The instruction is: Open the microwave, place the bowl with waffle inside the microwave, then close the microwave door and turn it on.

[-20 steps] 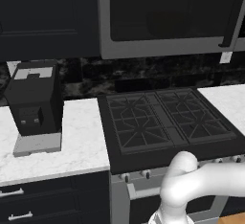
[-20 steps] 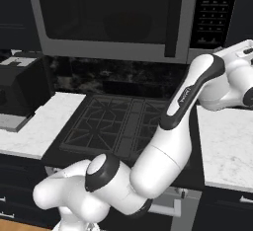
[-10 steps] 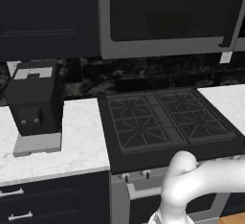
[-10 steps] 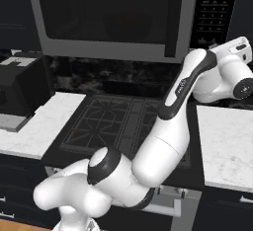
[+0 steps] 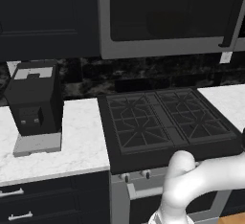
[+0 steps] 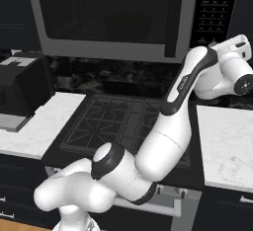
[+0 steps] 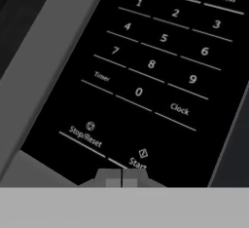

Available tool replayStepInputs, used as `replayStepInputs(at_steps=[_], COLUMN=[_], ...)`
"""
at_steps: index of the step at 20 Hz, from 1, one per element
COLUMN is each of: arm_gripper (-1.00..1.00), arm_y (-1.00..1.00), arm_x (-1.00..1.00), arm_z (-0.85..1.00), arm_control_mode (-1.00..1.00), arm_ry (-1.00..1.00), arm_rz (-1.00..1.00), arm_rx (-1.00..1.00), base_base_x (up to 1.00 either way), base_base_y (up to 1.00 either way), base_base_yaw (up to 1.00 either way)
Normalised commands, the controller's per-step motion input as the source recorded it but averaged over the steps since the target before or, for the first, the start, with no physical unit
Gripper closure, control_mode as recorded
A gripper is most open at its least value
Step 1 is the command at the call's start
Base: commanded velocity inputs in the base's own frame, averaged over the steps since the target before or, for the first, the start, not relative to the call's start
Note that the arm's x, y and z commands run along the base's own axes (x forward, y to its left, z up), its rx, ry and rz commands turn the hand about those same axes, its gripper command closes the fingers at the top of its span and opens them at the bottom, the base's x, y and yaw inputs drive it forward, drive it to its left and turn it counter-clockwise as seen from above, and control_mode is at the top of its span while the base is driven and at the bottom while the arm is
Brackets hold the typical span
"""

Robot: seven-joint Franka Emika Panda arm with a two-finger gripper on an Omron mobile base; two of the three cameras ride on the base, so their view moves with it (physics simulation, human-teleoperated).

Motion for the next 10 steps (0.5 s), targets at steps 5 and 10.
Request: replayStepInputs(at_steps=[5,10], arm_gripper=[1.00,1.00], arm_y=[-0.08,-0.01], arm_x=[0.01,-0.18], arm_z=[0.16,0.13], arm_control_mode=[-1.00,-1.00], arm_ry=[0.00,-0.05], arm_rz=[0.00,0.00], arm_rx=[0.00,0.00], base_base_x=[0.00,0.00], base_base_y=[0.00,0.00], base_base_yaw=[0.00,0.00])
